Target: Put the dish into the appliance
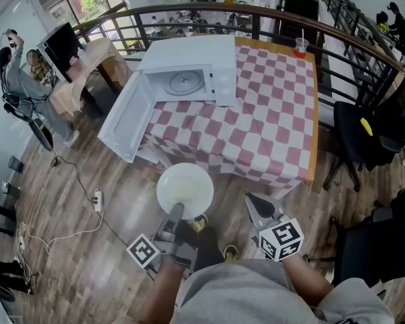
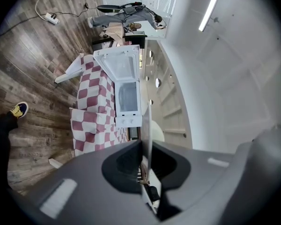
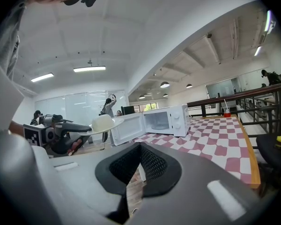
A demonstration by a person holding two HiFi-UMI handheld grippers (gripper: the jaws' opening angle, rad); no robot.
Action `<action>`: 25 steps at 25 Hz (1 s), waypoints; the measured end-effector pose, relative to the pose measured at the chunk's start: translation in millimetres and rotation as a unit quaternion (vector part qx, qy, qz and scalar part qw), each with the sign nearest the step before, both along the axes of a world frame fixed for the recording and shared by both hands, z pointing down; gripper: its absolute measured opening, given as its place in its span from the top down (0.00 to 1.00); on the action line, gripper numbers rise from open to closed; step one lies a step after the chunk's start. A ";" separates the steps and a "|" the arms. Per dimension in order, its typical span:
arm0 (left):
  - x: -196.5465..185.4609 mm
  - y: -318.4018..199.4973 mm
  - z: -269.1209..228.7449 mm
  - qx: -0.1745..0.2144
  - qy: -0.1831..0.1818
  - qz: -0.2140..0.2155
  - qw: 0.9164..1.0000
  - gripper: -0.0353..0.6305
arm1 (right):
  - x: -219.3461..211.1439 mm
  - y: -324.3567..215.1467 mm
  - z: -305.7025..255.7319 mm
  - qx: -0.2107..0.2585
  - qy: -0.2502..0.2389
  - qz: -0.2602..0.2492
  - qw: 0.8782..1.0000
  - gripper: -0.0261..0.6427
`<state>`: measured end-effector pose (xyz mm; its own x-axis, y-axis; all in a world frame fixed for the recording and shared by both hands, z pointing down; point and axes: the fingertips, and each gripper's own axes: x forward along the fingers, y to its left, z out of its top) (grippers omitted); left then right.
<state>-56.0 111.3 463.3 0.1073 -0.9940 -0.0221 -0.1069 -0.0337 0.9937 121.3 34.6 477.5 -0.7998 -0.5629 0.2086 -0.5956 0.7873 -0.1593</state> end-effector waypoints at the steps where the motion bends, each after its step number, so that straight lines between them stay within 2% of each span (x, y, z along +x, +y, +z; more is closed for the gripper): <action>1: -1.8 -1.7 0.3 0.000 0.003 -0.001 1.000 0.91 | -2.6 -0.9 0.1 0.000 0.002 -0.001 1.000 0.96; 14: -37.0 -36.5 11.2 -0.009 0.016 0.000 1.000 0.91 | -39.8 -33.1 10.0 -0.008 0.018 -0.004 1.000 0.96; 25: -90.0 -113.3 13.9 -0.013 0.020 0.009 1.000 0.90 | -92.8 -103.2 20.6 -0.020 0.031 0.001 0.999 0.96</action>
<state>-146.1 -2.0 477.2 0.1251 -0.9921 0.0000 -0.0666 -0.0084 0.9977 28.5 -68.6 498.0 -0.7833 -0.5553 0.2794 -0.6073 0.7794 -0.1537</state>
